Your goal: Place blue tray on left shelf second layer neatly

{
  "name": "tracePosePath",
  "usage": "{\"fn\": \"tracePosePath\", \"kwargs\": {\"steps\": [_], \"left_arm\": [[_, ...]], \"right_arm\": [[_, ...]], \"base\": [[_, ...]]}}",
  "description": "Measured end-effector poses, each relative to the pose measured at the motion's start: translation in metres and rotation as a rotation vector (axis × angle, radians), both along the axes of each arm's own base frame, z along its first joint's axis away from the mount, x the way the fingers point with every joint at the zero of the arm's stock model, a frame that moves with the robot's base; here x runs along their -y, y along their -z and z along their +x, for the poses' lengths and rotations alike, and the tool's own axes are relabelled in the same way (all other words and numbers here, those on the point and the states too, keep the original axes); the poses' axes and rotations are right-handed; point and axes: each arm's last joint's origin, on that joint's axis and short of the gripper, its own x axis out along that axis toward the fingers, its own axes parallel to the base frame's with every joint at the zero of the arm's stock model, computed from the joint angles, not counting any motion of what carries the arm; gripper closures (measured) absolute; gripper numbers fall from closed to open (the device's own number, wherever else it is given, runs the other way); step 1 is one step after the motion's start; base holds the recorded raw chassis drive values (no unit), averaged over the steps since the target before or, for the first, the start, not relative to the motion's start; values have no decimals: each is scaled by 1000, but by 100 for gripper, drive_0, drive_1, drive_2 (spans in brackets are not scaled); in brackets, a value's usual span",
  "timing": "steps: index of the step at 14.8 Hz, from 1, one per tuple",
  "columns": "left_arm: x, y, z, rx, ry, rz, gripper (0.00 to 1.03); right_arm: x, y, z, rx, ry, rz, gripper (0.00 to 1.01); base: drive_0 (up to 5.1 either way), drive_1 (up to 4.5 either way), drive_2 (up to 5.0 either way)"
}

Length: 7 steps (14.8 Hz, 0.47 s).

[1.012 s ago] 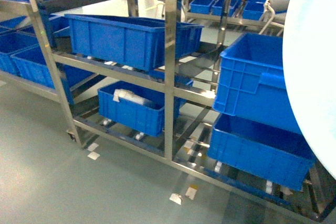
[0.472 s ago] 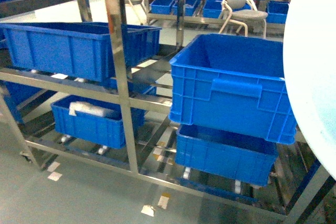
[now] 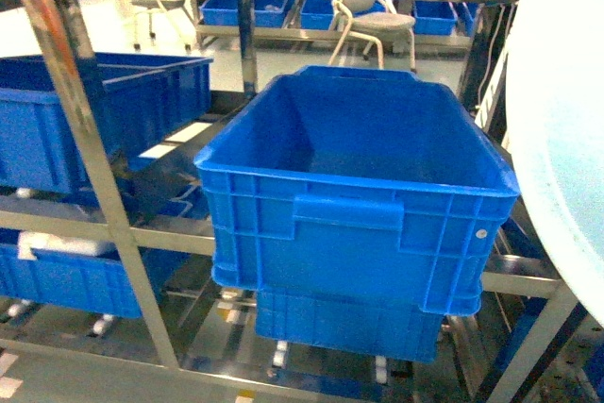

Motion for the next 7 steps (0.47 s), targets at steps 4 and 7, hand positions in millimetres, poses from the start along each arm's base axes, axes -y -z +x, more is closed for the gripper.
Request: {"fn": "tracePosePath", "kwargs": {"steps": [4, 7], "left_arm": [[0, 0, 0, 1, 2, 0, 5], [0, 0, 0, 1, 1, 0, 5]], "right_arm": [[0, 0, 0, 0, 0, 0, 99], [0, 0, 0, -2, 0, 0, 99]], "base": [[-86, -86, -86], [0, 0, 0]]}}
